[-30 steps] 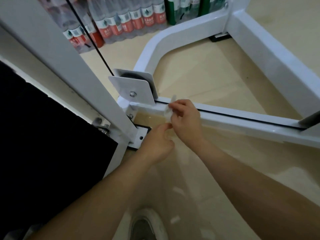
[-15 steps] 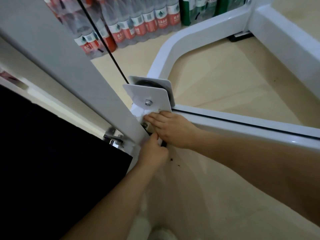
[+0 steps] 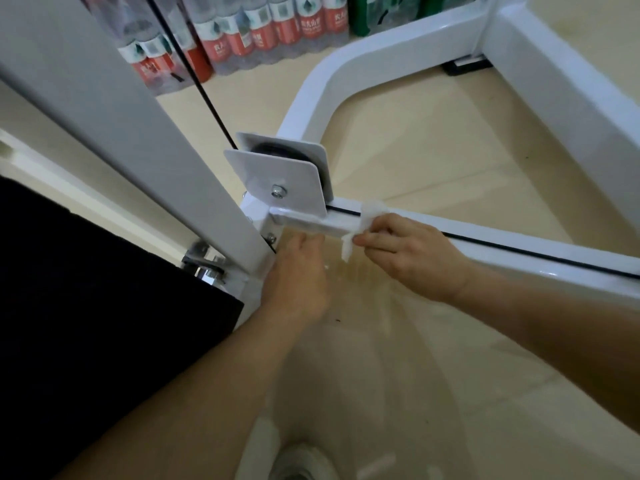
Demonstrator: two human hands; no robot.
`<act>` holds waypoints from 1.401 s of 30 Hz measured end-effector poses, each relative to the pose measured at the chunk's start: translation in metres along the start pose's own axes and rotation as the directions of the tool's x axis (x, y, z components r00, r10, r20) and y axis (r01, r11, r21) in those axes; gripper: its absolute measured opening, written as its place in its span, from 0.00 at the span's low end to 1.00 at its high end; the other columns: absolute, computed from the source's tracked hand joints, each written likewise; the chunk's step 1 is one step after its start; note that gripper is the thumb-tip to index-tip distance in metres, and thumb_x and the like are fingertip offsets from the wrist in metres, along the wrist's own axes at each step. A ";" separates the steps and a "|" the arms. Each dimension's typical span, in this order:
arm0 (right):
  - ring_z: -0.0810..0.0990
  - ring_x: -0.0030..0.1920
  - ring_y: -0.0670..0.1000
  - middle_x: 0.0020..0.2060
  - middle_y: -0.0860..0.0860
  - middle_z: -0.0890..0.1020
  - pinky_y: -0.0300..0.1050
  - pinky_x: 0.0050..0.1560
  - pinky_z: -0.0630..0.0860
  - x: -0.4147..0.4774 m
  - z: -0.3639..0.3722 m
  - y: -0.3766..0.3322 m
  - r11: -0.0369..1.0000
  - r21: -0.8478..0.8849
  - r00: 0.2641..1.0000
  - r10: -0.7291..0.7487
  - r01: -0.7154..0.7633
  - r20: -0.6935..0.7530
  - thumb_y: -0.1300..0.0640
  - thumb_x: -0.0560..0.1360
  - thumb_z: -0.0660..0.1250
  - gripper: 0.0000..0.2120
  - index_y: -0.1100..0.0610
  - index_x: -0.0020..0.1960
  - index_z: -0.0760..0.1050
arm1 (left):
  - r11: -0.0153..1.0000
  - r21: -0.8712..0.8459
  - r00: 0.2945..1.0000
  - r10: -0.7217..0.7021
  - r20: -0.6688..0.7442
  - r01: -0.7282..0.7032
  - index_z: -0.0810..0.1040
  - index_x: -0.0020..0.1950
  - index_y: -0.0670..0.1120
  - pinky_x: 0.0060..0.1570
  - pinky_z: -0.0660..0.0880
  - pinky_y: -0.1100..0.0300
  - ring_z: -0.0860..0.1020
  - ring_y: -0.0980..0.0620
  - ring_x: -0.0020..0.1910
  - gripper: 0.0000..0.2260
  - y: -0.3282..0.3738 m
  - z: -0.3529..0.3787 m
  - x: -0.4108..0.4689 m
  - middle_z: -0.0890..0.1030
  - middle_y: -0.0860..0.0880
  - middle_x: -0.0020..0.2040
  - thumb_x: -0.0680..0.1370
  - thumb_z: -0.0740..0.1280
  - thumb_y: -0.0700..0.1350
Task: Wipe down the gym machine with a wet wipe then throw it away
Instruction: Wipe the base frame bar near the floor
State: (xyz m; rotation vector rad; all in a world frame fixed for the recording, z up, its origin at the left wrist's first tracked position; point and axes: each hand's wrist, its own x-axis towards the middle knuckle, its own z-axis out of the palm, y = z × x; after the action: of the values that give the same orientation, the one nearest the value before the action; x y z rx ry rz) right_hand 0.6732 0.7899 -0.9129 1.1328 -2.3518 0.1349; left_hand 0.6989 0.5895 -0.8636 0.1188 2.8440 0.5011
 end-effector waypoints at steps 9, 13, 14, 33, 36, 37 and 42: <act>0.75 0.57 0.55 0.60 0.53 0.81 0.49 0.51 0.72 0.016 0.014 -0.041 0.882 0.130 0.889 0.457 -0.454 0.005 0.63 0.75 0.60 0.18 0.59 0.62 0.79 | 0.993 0.013 0.991 0.119 0.060 -0.120 0.65 0.73 0.46 0.64 0.68 0.56 0.68 0.48 0.67 0.26 0.024 -0.019 -0.005 0.70 0.46 0.68 0.75 0.64 0.38; 0.80 0.52 0.54 0.53 0.47 0.84 0.47 0.47 0.75 0.046 0.012 -0.046 0.793 0.267 0.830 0.556 -0.548 0.049 0.64 0.68 0.69 0.18 0.52 0.56 0.82 | 0.997 -0.054 0.998 0.048 0.034 -0.046 0.69 0.69 0.46 0.53 0.71 0.56 0.74 0.45 0.61 0.22 0.030 -0.023 -0.005 0.76 0.46 0.62 0.74 0.62 0.38; 0.81 0.49 0.55 0.51 0.48 0.85 0.47 0.45 0.77 0.045 0.008 -0.051 0.706 0.381 0.782 0.618 -0.597 0.080 0.66 0.68 0.68 0.19 0.52 0.55 0.83 | 0.997 0.049 0.997 0.052 0.053 -0.055 0.69 0.68 0.46 0.52 0.73 0.54 0.74 0.45 0.61 0.21 0.028 -0.024 -0.006 0.75 0.46 0.61 0.74 0.62 0.40; 0.40 0.78 0.60 0.78 0.61 0.45 0.61 0.74 0.37 0.069 0.074 -0.133 0.745 0.122 0.642 0.465 -0.655 0.609 0.54 0.82 0.48 0.30 0.65 0.78 0.41 | 0.420 0.800 0.887 0.028 0.461 -0.429 0.68 0.72 0.41 0.67 0.63 0.47 0.64 0.42 0.67 0.19 -0.020 -0.017 -0.041 0.66 0.41 0.70 0.81 0.58 0.43; 0.54 0.78 0.57 0.76 0.59 0.61 0.55 0.76 0.46 0.041 0.073 -0.167 0.772 0.259 0.749 0.381 -0.580 0.542 0.40 0.74 0.62 0.39 0.59 0.78 0.58 | 0.522 0.780 0.898 -0.056 0.437 -0.347 0.61 0.75 0.39 0.69 0.63 0.45 0.63 0.41 0.69 0.24 -0.021 0.002 -0.037 0.64 0.40 0.72 0.80 0.59 0.43; 0.64 0.74 0.56 0.72 0.57 0.69 0.52 0.75 0.53 0.031 0.068 -0.175 0.754 0.326 0.778 0.369 -0.571 0.509 0.38 0.70 0.67 0.38 0.57 0.74 0.67 | 0.550 0.761 0.888 -0.071 0.454 -0.345 0.58 0.76 0.38 0.69 0.63 0.45 0.62 0.41 0.70 0.26 -0.020 0.010 -0.036 0.63 0.39 0.74 0.80 0.60 0.43; 0.80 0.60 0.56 0.59 0.57 0.81 0.43 0.57 0.75 0.028 0.071 -0.139 0.626 0.599 0.866 0.372 -0.500 0.334 0.61 0.68 0.72 0.21 0.61 0.61 0.80 | 0.897 0.441 0.913 -0.147 0.381 -0.039 0.56 0.76 0.39 0.70 0.64 0.52 0.66 0.43 0.69 0.28 -0.026 0.022 -0.030 0.65 0.40 0.72 0.78 0.60 0.41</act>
State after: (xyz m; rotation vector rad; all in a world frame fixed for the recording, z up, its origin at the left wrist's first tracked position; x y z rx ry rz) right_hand 0.7347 0.6591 -0.9782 0.8269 -2.7943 1.2032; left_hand 0.7332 0.5689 -0.8859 0.1970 2.4821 -0.1799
